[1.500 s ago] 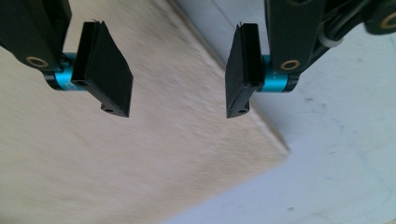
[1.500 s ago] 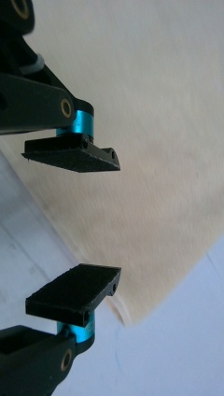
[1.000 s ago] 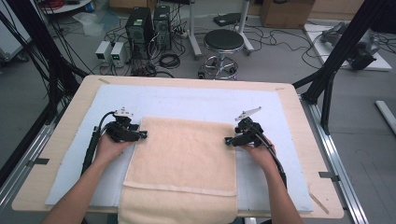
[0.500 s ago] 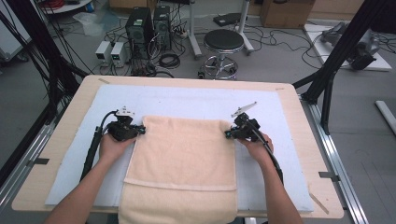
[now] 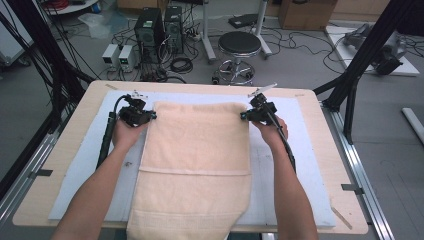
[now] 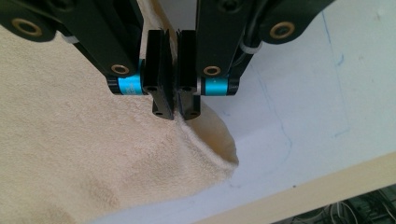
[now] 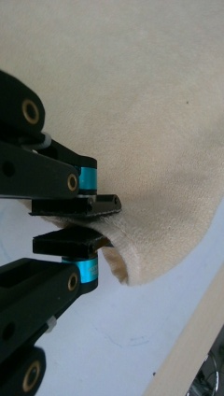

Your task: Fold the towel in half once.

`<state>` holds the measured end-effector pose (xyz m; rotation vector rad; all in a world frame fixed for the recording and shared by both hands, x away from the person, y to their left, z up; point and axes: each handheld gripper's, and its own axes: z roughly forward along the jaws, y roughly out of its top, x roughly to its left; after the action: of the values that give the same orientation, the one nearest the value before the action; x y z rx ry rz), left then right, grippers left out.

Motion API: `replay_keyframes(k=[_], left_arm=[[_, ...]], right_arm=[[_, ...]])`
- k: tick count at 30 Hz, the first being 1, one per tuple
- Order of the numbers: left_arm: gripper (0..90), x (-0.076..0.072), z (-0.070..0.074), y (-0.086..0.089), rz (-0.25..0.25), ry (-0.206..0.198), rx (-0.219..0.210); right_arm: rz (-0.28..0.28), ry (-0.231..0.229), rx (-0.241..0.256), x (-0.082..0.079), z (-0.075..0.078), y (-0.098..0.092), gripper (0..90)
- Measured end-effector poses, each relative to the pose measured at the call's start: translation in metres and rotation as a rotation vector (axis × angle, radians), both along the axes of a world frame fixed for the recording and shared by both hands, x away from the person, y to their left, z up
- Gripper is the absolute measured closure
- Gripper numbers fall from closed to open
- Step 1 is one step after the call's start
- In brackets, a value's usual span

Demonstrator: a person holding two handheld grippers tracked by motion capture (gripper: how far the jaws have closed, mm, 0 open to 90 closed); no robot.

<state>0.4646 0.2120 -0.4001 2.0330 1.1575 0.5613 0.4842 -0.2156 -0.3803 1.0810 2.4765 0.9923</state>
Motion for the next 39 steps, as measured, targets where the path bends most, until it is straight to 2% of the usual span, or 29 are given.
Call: replay_keyframes(k=[3,5,6,8,12,14,16,17,18,19,21,23,25,26,27,29,30,32,35,38,39], left_arm=[[78.5,0.002,-0.008,0.001,-0.018,0.034,0.043],[72.8,0.001,-0.011,0.004,-0.028,0.052,0.035],[71.2,-0.001,-0.01,0.006,-0.035,0.044,0.032],[69.9,-0.008,-0.009,0.008,-0.06,0.034,-0.001],[66.6,-0.022,-0.006,0.007,-0.101,0.019,-0.025],[64.2,-0.031,-0.004,0.007,-0.122,0.005,-0.04],[62.4,-0.041,-0.003,0.007,-0.153,0.0,-0.062],[61.4,-0.045,-0.001,0.006,-0.169,0.012,-0.059],[59.3,-0.051,0.0,0.006,-0.18,0.0,-0.061],[59.2,-0.058,0.002,0.007,-0.194,-0.016,-0.068],[59.1,-0.069,0.003,0.008,-0.223,-0.013,-0.087],[58.4,-0.082,0.003,0.011,-0.243,-0.024,-0.079],[57.2,-0.093,0.0,0.013,-0.261,-0.026,-0.097],[56.9,-0.099,-0.002,0.013,-0.271,-0.031,-0.101],[56.7,-0.104,-0.003,0.014,-0.284,-0.026,-0.092],[53.9,-0.114,-0.006,0.013,-0.304,-0.033,-0.088],[53.9,-0.119,-0.007,0.013,-0.316,-0.034,-0.086],[51.6,-0.126,-0.009,0.012,-0.346,-0.025,-0.084],[50.3,-0.137,-0.014,0.011,-0.403,-0.001,-0.09],[50.3,-0.145,-0.02,0.011,-0.447,0.018,-0.06],[50.9,-0.147,-0.023,0.012,-0.467,0.032,-0.067]], right_arm=[[-0.028,-0.011,-0.028,0.005,-0.003,-0.001,64.9],[-0.031,0.017,-0.017,0.005,-0.006,-0.004,57.7],[-0.031,0.029,-0.028,0.003,-0.007,-0.005,56.6],[-0.009,0.024,-0.027,-0.004,-0.008,-0.008,56.0],[0.022,0.007,-0.022,-0.024,-0.008,-0.012,53.3],[0.039,-0.007,0.008,-0.036,-0.008,-0.014,52.4],[0.062,-0.01,0.007,-0.048,-0.008,-0.013,50.3],[0.075,-0.016,0.023,-0.055,-0.008,-0.013,50.5],[0.09,-0.022,0.025,-0.062,-0.008,-0.013,50.3],[0.104,-0.031,0.02,-0.07,-0.009,-0.013,50.5],[0.14,-0.039,0.008,-0.084,-0.011,-0.014,51.1],[0.154,-0.048,0.017,-0.097,-0.013,-0.017,51.0],[0.166,-0.046,0.021,-0.109,-0.014,-0.019,49.3],[0.173,-0.019,0.018,-0.113,-0.014,-0.019,48.5],[0.185,-0.011,0.023,-0.117,-0.013,-0.019,48.7],[0.203,-0.053,0.026,-0.13,-0.013,-0.019,49.4],[0.21,-0.043,0.019,-0.134,-0.015,-0.018,49.4],[0.233,-0.047,0.001,-0.142,-0.018,-0.016,49.3],[0.262,-0.047,0.008,-0.15,-0.024,-0.012,49.3],[0.296,-0.012,-0.006,-0.151,-0.032,-0.008,49.4],[0.307,-0.003,-0.005,-0.152,-0.034,-0.007,49.7]])
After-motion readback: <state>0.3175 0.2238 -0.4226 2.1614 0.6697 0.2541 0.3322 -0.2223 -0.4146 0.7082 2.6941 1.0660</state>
